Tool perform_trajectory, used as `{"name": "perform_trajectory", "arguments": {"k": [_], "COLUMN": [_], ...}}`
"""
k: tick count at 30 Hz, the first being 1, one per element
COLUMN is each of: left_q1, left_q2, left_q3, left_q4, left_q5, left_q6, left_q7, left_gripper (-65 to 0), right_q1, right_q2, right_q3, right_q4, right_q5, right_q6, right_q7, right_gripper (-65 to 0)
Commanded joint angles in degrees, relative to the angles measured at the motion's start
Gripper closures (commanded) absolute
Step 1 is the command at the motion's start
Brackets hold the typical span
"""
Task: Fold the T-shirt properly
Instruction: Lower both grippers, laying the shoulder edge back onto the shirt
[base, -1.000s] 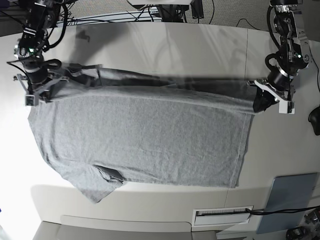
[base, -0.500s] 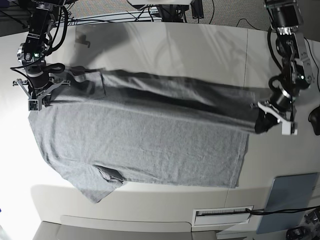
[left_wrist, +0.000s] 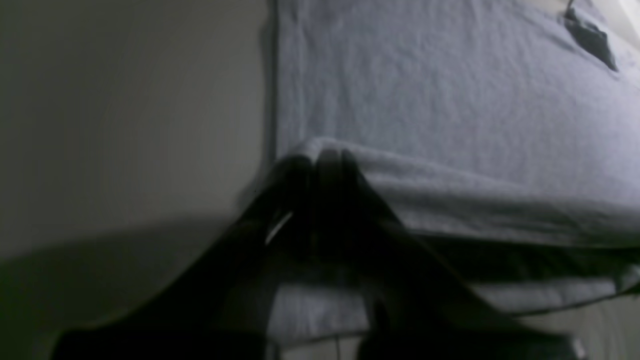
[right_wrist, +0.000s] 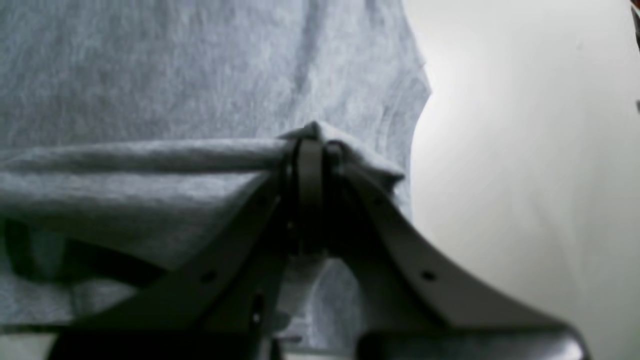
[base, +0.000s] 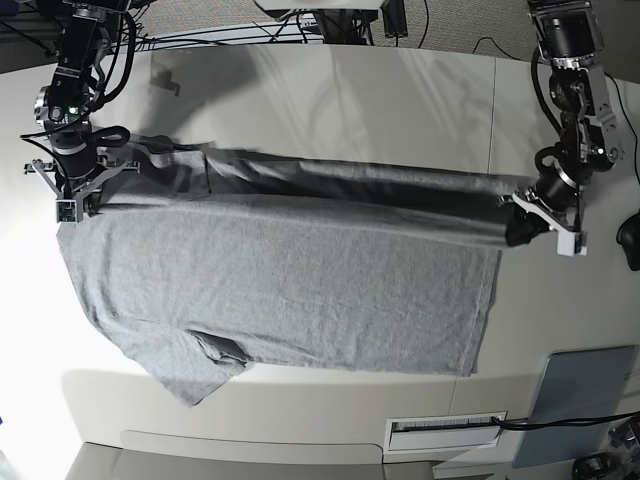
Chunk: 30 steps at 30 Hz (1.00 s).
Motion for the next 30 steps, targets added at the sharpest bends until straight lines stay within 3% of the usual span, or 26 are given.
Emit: {"name": "perform_trajectory", "arguments": {"k": [1, 7, 15, 16, 19, 21, 23, 27, 30], "left_q1": [-0.98, -1.18, -1.14, -1.14, -1.11, -1.14, -1.11, -1.11, -0.46], "left_q2": [-0.66, 0.94, 1.07, 1.07, 1.07, 1.07, 1.01, -0.09, -1.55], "left_q3": [-0.42, -0.42, -0.42, -0.42, -0.42, -0.42, -0.42, -0.44, -0.44], "left_q4": [0.74, 0.70, 0.70, 0.70, 0.70, 0.70, 0.70, 0.74, 1.01], "left_q5": [-0.79, 2.58, 2.58, 2.58, 2.58, 2.58, 2.64, 2.60, 2.47], "left_q6": [-0.20, -0.17, -0.22, -0.22, -0.22, -0.22, -0.22, -0.79, -5.95], "left_q7": [-1.97, -4.28, -4.26, -4.26, -4.24, -4.24, -3.96, -1.57, -0.02], "left_gripper": [0.0, 0.0, 0.0, 0.0, -15.6, -24.4, -28.6, -28.8, -25.3], "right_q1": [1.03, 3.96, 4.07, 4.07, 4.07, 4.09, 4.07, 4.04, 4.00], "right_q2": [1.51, 2.73, 2.73, 2.75, 3.19, 4.11, 4.92, 6.16, 6.51], "right_q3": [0.17, 0.17, 0.17, 0.17, 0.17, 0.17, 0.24, 0.24, 0.24], "right_q4": [-0.20, -4.42, -4.48, -4.48, -4.46, -4.46, -4.46, -4.37, -3.17], "right_q5": [-0.31, 0.02, 0.04, 0.04, -0.42, -0.37, -0.37, -0.15, 0.74], "right_q6": [-0.74, -0.66, -0.59, -0.46, 2.58, 4.00, 3.91, 3.78, 3.80], "right_q7": [1.57, 1.46, 0.39, 0.42, 0.79, 0.83, 0.74, -0.63, -4.09], "right_gripper": [0.0, 0.0, 0.0, -1.2, -22.1, -30.7, -31.6, -31.6, -31.5]}}
